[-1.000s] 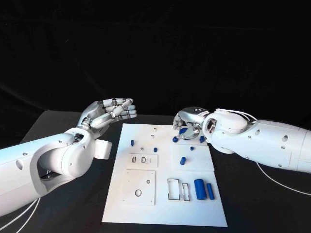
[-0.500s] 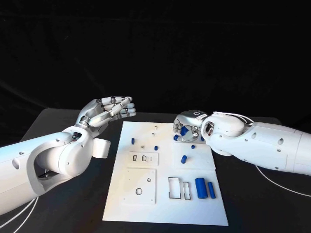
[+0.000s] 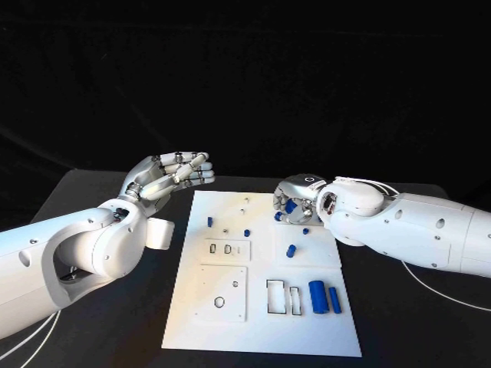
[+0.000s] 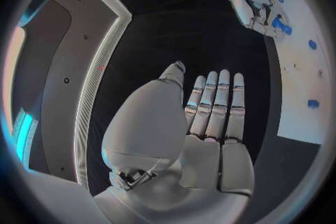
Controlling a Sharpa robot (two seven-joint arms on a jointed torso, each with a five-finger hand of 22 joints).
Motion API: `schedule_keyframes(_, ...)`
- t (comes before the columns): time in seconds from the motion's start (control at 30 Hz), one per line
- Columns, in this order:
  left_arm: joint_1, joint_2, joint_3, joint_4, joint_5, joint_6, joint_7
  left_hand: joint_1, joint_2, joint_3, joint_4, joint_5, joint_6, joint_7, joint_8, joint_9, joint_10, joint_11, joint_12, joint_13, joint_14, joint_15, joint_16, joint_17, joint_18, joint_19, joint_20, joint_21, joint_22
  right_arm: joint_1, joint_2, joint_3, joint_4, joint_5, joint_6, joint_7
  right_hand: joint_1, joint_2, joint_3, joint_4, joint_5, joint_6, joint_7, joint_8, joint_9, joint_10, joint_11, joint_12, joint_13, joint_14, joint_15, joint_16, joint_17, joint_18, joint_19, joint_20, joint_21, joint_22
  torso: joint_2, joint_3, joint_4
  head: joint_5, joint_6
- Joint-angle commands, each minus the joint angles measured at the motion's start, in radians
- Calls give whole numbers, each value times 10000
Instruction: Assemble the parts on the task board
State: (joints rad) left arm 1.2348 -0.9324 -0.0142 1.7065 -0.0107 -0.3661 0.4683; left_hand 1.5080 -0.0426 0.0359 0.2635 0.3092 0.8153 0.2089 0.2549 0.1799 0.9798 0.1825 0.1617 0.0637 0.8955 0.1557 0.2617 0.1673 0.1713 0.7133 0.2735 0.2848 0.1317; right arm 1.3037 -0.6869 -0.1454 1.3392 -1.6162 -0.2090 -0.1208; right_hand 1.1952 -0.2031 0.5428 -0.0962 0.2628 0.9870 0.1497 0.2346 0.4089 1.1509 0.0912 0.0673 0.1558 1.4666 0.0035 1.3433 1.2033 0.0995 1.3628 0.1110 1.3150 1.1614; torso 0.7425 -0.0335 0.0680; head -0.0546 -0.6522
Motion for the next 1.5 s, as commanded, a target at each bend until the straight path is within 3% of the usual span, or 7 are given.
schedule_keyframes(0.03, 23, -7, 15, 44, -53, 161, 24, -32, -86, 11, 64, -34, 3, 131, -44, -13, 30, 59, -65, 7, -46, 47, -35, 11, 106, 68, -22, 20, -17, -14, 28, -1, -33, -33, 90, -94, 22, 75, 74, 4, -41, 84, -1, -7, 19, 61, 7, 1, 13, 397, 56, 56, 12, -142, 64, 23, 59, 21, 51, 2, 20, -29, -15)
schedule_keyframes(0.77, 77, -54, 34, 68, -53, 147, -45, -36, -71, 11, 74, -67, -5, 135, -52, -18, 30, 64, -93, 8, -57, 52, -50, 14, 104, 77, -20, 12, -27, -54, 69, -1, 32, 133, -134, -246, 98, 180, 462, 133, -148, 371, -150, 190, 290, 534, -143, 159, 122, 404, -52, 264, 117, -167, 73, -50, 272, 322, 141, -10, 38, -79, -31)
schedule_keyframes(0.83, 80, -56, 35, 69, -53, 148, -48, -36, -64, 11, 77, -92, -8, 137, -56, -21, 32, 66, -108, 9, -62, 54, -58, 15, 103, 82, -19, 7, -33, -58, 74, -1, 38, 96, -284, -305, 308, 338, 717, 92, -799, 509, -225, 314, 457, 721, -222, 226, 201, 405, -129, 325, 141, -184, 96, -117, 357, 451, 143, -9, 40, -74, -25)
schedule_keyframes(1.03, 85, -59, 35, 62, -53, 146, -54, -36, -64, 11, 77, -92, -8, 137, -56, -21, 32, 66, -108, 9, -62, 54, -58, 15, 103, 82, -19, 7, -33, -71, 82, 0, 51, -135, -880, -550, 613, 505, 1023, -43, -1069, 730, -298, 526, 737, 1012, -344, 327, 361, 413, -226, 412, 196, -205, 129, -210, 457, 614, 155, -13, 39, -88, -16)
schedule_keyframes(1.5, 89, -50, 35, 9, -53, 147, -62, -36, -50, 15, 82, -117, -11, 139, -60, -23, 35, 67, -123, 10, -66, 56, -66, 17, 102, 87, -18, 2, -39, -29, 80, 66, 440, -395, -2408, -736, 661, 416, 1191, -131, -958, 688, -280, 547, 882, 1021, -339, 288, 437, 419, -227, 468, 231, -228, 168, -229, 536, 745, 167, -26, 53, -11, 87)
